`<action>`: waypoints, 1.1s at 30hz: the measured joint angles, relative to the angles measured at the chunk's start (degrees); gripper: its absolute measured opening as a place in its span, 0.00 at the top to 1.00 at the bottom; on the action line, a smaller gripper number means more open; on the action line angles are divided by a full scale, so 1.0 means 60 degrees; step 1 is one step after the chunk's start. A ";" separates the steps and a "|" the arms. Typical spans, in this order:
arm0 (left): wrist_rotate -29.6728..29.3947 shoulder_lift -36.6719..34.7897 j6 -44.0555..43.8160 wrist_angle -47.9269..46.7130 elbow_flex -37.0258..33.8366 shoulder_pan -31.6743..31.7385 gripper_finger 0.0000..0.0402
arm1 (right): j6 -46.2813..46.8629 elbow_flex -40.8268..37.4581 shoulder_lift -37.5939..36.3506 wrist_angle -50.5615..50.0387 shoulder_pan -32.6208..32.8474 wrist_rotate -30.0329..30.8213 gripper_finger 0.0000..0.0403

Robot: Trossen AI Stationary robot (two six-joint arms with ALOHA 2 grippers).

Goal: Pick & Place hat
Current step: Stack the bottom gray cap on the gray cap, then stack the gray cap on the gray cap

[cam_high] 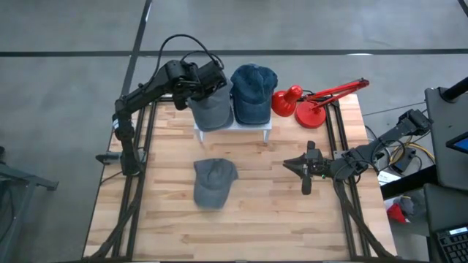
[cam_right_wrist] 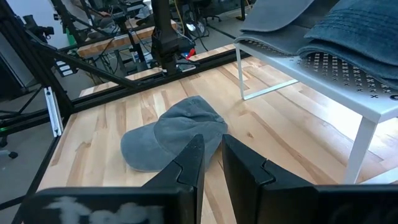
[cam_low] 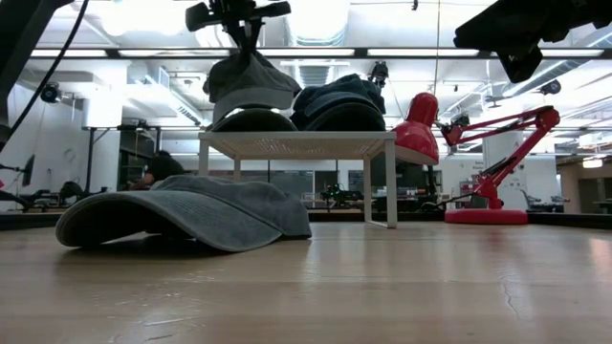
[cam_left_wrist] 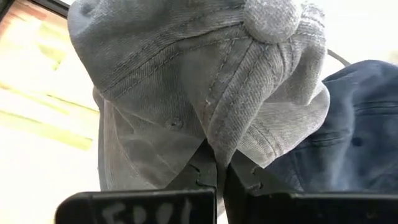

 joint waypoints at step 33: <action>0.0376 -0.0081 0.1597 0.0819 0.0467 -0.0018 0.68 | 0.0003 0.0003 0.0000 0.0000 0.0000 0.0000 0.87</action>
